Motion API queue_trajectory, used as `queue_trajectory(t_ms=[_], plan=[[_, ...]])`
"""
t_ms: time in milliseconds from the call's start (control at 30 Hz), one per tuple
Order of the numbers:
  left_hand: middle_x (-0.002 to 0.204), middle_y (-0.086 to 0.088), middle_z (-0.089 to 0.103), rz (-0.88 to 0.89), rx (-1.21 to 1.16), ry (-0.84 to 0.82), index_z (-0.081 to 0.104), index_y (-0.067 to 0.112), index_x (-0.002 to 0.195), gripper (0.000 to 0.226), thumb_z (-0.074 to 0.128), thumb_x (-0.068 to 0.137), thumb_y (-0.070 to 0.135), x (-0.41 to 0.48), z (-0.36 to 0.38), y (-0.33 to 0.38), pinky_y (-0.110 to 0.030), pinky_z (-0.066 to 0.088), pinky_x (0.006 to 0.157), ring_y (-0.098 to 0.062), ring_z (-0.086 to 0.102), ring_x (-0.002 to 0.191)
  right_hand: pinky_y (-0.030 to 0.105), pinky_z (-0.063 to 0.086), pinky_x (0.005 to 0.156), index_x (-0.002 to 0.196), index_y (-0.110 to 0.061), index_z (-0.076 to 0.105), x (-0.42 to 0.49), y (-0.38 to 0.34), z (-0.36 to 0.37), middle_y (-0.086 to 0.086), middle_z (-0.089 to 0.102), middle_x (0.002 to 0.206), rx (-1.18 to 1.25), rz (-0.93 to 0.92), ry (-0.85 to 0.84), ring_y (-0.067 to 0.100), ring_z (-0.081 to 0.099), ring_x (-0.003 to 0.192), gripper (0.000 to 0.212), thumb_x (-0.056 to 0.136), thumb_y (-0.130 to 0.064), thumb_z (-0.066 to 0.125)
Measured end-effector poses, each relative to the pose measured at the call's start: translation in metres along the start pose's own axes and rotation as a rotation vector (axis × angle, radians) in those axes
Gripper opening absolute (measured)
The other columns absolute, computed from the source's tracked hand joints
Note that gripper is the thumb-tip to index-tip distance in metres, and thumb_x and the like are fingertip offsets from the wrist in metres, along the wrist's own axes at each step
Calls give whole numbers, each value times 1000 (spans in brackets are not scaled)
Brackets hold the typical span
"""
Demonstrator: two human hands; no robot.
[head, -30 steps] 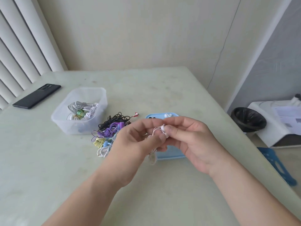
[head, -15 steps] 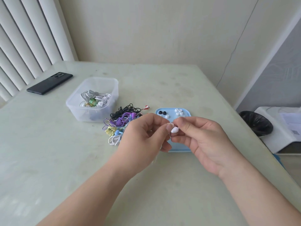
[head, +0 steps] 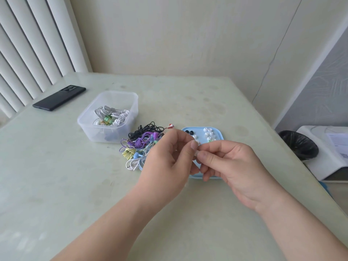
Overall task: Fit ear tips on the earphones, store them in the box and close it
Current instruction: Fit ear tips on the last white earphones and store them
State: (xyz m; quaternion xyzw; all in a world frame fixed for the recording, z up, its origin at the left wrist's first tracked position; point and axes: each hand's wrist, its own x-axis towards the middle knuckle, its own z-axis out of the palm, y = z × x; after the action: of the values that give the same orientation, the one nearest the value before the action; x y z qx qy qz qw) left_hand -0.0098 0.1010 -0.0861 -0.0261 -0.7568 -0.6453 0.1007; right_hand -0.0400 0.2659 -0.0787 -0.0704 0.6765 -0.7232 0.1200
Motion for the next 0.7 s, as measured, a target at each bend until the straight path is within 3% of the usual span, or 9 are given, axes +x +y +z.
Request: queue_trajectory(t_ms=[100, 200, 333, 433, 700], plan=[[77, -5, 72, -7, 11, 13, 62, 14, 95, 10, 62, 103, 19, 1, 0, -3, -20, 49, 54, -17, 72, 59, 31, 49, 55, 86, -8, 80, -1, -1, 1, 7, 73, 73, -79, -13, 39, 18, 58, 62, 7, 81, -13, 80], [75, -7, 72, -66, -43, 64, 63, 12, 93, 11, 62, 103, 18, 4, -2, -4, -21, 47, 50, -19, 67, 52, 30, 44, 51, 83, -12, 80, 5, -8, -12, 6, 70, 70, -124, -86, 229, 18, 58, 61, 9, 83, -20, 81], [71, -5, 71, -91, -46, 78, 63, 11, 94, 13, 61, 104, 19, 6, -3, -5, -26, 50, 49, -19, 63, 50, 13, 49, 61, 88, -24, 78, 17, -6, -41, -11, 74, 78, -414, -201, 479, 3, 63, 66, 6, 91, -20, 75], [71, -5, 72, -91, -29, 66, 64, 13, 94, 12, 62, 103, 20, 5, -1, -7, -23, 48, 49, -20, 64, 50, 6, 44, 61, 85, -26, 76, 25, 9, -46, -9, 73, 82, -624, -167, 439, -2, 60, 65, 11, 90, -16, 74], [73, -6, 74, -102, -39, 43, 66, 13, 94, 10, 64, 102, 20, 6, -2, -7, -23, 48, 49, -20, 66, 51, 18, 42, 61, 78, -27, 74, 29, 20, -46, -9, 64, 83, -843, -193, 331, 5, 53, 59, 14, 89, -18, 74]])
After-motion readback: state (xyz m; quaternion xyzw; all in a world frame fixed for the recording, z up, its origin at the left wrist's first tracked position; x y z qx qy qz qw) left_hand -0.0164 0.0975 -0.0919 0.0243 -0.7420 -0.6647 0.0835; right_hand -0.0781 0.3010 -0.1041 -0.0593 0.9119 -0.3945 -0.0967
